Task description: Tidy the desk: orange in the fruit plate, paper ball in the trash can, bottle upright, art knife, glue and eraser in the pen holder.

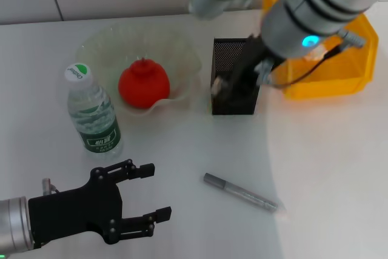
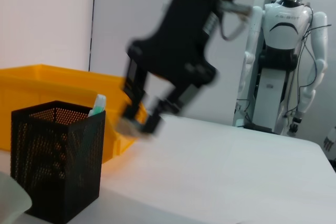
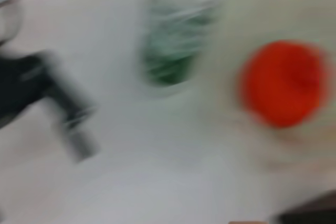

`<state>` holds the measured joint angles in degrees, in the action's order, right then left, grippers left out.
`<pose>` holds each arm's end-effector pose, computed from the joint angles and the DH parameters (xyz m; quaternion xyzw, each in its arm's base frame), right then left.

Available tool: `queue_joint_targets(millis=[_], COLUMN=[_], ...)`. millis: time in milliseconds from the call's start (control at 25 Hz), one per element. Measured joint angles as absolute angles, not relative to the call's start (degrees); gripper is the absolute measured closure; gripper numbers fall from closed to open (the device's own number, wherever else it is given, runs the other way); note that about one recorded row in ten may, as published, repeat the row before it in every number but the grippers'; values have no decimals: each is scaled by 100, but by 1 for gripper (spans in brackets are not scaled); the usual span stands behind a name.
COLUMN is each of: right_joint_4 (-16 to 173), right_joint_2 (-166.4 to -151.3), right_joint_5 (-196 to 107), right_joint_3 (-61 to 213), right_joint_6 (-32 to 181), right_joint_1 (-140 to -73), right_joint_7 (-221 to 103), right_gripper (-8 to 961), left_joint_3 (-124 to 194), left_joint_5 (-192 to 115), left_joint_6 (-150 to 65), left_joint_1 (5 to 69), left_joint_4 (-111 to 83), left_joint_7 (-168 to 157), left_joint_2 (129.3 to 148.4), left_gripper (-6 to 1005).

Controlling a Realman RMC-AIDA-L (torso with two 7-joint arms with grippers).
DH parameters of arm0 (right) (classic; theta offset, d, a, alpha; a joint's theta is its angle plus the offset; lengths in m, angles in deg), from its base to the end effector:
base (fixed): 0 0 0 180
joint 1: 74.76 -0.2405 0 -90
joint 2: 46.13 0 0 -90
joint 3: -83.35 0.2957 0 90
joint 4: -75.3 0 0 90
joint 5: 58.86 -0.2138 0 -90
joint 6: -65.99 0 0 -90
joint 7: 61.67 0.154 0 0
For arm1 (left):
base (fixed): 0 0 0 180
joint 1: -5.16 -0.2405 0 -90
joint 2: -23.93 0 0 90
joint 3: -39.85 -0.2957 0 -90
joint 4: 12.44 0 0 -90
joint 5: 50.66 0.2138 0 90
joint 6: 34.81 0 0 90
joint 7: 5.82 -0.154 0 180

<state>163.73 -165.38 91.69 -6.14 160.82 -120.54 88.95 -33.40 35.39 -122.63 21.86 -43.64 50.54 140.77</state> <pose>0.0977 0.3840 -0.0362 -0.9505 0.1482 -0.1988 0.1871 -0.3138 0.2632 -0.0749 -0.9498 -0.1136 -0.2786 0.0854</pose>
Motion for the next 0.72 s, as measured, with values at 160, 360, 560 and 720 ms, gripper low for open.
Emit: queue_joint_targets(millis=[160, 360, 560, 720], right_joint_4=[16399, 16039, 15583, 15261], right_joint_2=[-16533, -16532, -16531, -16532], right_joint_5=[9657, 9936, 9972, 9969], right_joint_3=[-45, 40, 17, 8], right_joint_6=[15723, 15123, 14734, 14588], right_joint_1=[-12089, -12098, -12178, -12252], right_joint_7=[8797, 8738, 8703, 8681], right_gripper=[689, 686, 683, 681], left_joint_3=[-3330, -3329, -3317, -3300], left_joint_5=[3520, 3523, 3514, 3509], left_joint_6=[-12320, -12316, -12467, -12535], left_joint_1=[2195, 2189, 2244, 2326], left_joint_4=[-4364, -4341, -4159, -4173], left_joint_7=[5054, 5055, 5087, 5126], left_joint_2=[14168, 14203, 14219, 14210], left_gripper=[184, 184, 184, 184])
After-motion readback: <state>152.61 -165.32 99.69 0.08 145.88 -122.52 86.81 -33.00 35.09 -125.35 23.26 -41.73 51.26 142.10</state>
